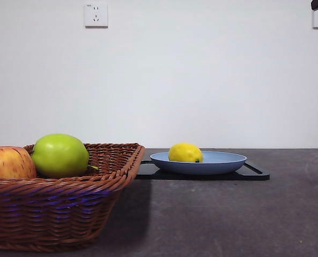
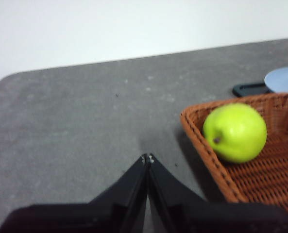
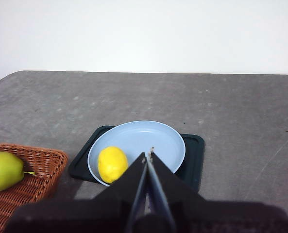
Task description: Take the lemon from the basket,put the lemon in the plate,hand out the plate
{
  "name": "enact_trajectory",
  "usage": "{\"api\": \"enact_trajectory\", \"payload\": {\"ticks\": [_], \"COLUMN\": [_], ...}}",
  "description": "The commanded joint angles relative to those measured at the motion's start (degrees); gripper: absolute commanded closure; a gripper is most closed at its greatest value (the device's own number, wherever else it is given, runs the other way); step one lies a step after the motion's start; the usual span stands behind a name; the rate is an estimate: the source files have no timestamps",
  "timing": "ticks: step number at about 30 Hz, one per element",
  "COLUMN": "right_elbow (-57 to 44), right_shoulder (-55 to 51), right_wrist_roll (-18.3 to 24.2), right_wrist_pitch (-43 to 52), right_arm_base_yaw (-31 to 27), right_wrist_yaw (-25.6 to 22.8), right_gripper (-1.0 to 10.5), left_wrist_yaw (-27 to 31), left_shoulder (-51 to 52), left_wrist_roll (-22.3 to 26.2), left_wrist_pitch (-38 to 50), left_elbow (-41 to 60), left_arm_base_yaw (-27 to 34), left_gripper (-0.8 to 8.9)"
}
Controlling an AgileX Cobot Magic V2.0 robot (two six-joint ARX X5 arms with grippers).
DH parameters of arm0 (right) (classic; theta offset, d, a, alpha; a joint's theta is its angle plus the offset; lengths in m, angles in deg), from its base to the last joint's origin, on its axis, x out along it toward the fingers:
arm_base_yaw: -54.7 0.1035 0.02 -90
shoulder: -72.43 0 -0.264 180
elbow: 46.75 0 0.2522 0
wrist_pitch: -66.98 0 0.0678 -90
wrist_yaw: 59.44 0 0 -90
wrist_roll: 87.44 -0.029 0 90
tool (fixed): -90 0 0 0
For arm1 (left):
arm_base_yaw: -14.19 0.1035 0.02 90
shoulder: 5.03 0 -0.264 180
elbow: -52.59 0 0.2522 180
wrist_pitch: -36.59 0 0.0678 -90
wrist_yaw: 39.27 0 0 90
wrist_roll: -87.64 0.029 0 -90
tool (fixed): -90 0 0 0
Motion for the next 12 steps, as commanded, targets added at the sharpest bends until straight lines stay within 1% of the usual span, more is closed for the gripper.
{"api": "enact_trajectory", "payload": {"ticks": [1, 8, 12], "right_elbow": [0.57, 0.57, 0.57], "right_shoulder": [0.13, 0.13, 0.13], "right_wrist_roll": [-0.57, -0.57, -0.57], "right_wrist_pitch": [0.52, 0.48, 0.52], "right_arm_base_yaw": [0.37, 0.37, 0.37], "right_wrist_yaw": [-0.20, -0.20, -0.20], "right_gripper": [9.4, 9.4, 9.4], "left_wrist_yaw": [-0.17, -0.02, 0.00], "left_shoulder": [2.54, 2.78, 2.78], "left_wrist_roll": [-0.70, -1.49, -1.46], "left_wrist_pitch": [0.79, -0.94, -0.48], "left_elbow": [1.86, 1.86, 1.86], "left_arm_base_yaw": [0.20, 0.20, 0.20], "left_gripper": [8.05, 8.05, 8.05]}}
